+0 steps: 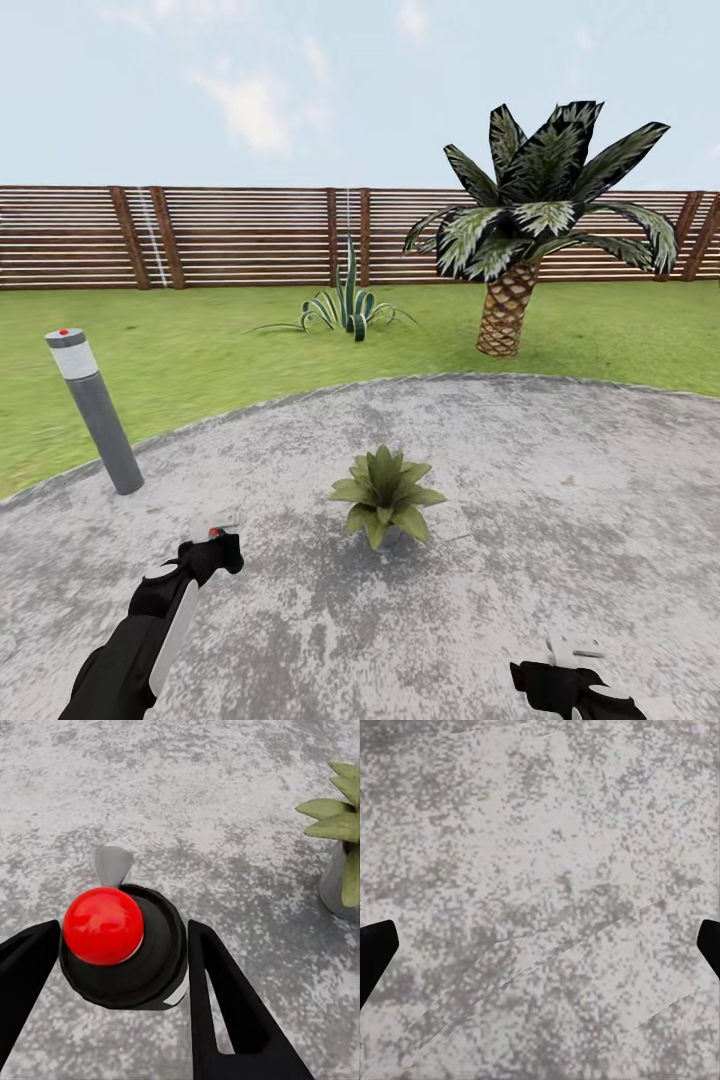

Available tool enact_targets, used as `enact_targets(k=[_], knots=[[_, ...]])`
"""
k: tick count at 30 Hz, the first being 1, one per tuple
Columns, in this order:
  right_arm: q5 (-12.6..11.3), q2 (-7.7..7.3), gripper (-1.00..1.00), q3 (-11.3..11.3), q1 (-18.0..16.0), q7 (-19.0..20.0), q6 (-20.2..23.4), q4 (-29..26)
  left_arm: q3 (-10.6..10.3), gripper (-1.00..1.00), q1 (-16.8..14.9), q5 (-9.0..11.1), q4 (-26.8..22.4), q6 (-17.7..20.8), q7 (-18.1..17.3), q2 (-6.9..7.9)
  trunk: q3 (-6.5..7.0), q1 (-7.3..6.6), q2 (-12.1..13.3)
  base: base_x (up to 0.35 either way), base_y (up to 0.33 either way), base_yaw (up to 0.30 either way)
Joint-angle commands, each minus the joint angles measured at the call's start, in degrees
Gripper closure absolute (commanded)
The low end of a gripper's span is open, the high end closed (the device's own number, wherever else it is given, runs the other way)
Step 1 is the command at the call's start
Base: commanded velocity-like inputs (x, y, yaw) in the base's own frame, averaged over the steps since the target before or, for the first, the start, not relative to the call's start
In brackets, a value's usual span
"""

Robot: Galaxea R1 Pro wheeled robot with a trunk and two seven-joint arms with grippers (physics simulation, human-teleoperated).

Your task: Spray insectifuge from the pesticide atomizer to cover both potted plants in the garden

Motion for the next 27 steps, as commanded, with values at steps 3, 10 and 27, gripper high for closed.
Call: enact_targets(k=[3,10,27], knots=[[0.3,-0.01,-1.00,0.0,0.0,0.1,0.3,-0.1,0.0,1.00,0.0,0.4,-0.1,0.3,0.1,0.00,-0.05,-0.01,0.0,0.000,0.000,0.000],[0.3,-0.01,-1.00,0.0,0.0,0.1,0.3,0.0,0.0,1.00,0.0,0.5,-0.1,0.3,0.1,0.00,0.17,-0.04,0.0,0.000,0.000,0.000],[0.3,-0.01,-1.00,0.0,0.0,0.1,0.3,0.0,0.0,1.00,0.0,0.5,-0.1,0.3,0.1,0.00,3.94,-0.48,0.2,0.000,0.000,0.000]])
